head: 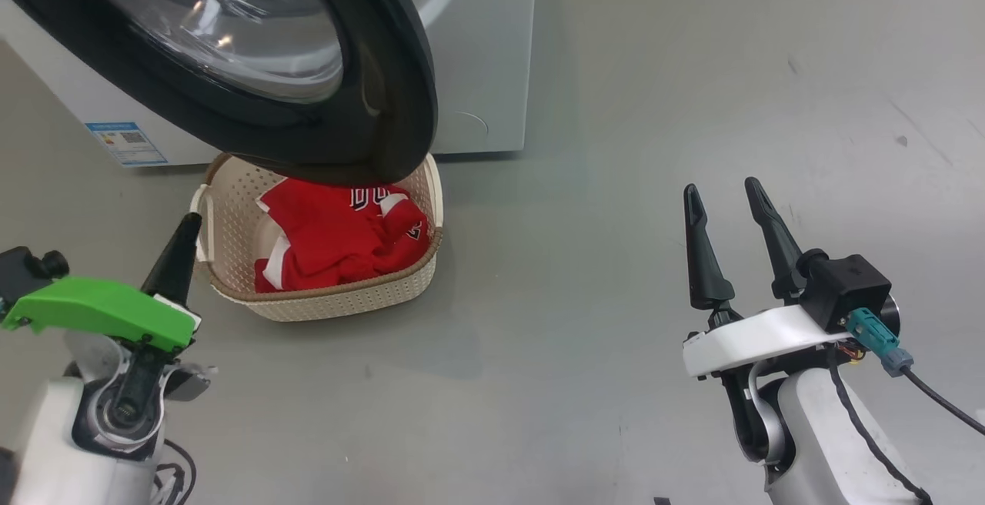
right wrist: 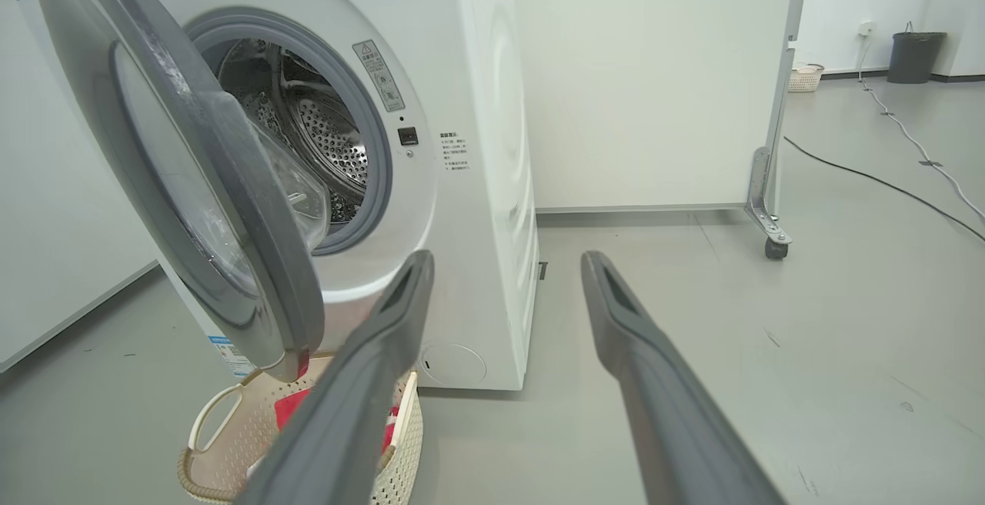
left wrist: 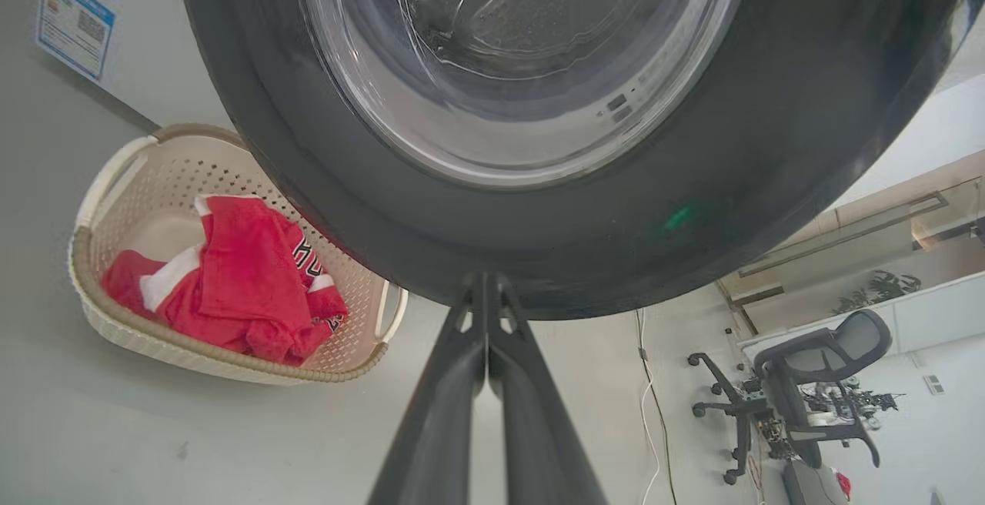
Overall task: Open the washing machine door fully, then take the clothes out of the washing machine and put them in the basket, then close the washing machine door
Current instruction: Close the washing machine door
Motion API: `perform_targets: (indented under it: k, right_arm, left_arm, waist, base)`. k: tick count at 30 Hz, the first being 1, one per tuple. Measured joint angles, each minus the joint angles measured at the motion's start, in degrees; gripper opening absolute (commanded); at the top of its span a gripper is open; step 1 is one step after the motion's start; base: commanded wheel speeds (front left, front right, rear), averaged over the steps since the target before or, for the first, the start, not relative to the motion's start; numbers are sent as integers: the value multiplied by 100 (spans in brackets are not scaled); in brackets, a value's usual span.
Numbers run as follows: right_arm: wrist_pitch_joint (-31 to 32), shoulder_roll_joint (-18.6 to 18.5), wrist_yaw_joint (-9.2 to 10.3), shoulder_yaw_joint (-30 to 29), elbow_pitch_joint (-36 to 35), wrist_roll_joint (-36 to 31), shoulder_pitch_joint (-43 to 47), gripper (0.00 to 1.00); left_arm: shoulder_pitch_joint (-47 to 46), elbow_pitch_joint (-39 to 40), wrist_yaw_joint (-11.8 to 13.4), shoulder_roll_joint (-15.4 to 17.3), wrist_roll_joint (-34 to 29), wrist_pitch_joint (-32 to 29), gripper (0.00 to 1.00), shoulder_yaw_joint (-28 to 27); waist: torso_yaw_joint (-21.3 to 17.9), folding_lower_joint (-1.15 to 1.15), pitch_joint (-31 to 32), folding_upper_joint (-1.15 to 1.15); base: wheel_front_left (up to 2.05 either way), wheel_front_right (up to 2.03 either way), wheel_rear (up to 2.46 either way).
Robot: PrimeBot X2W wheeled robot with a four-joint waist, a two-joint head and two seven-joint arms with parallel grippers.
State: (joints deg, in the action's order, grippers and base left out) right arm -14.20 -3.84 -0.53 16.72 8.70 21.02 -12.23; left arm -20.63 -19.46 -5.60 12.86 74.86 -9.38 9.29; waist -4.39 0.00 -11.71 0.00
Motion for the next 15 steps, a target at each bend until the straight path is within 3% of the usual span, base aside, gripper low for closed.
perform_targets:
  k: [10,15]
  right_arm:
    - [0,1,-42,-135,5,-10,252,100]
    - [0,7,-113,-96,14,-45,315,100]
  left_arm:
    - [416,416,-27,203,-1101,1196,0,102]
    - [705,616,-33,331,-2014,1829,0,352]
  waist:
    - [429,0,418,0]
    - [594,0,555,0]
  base:
    - [0,0,0]
    - [0,0,0]
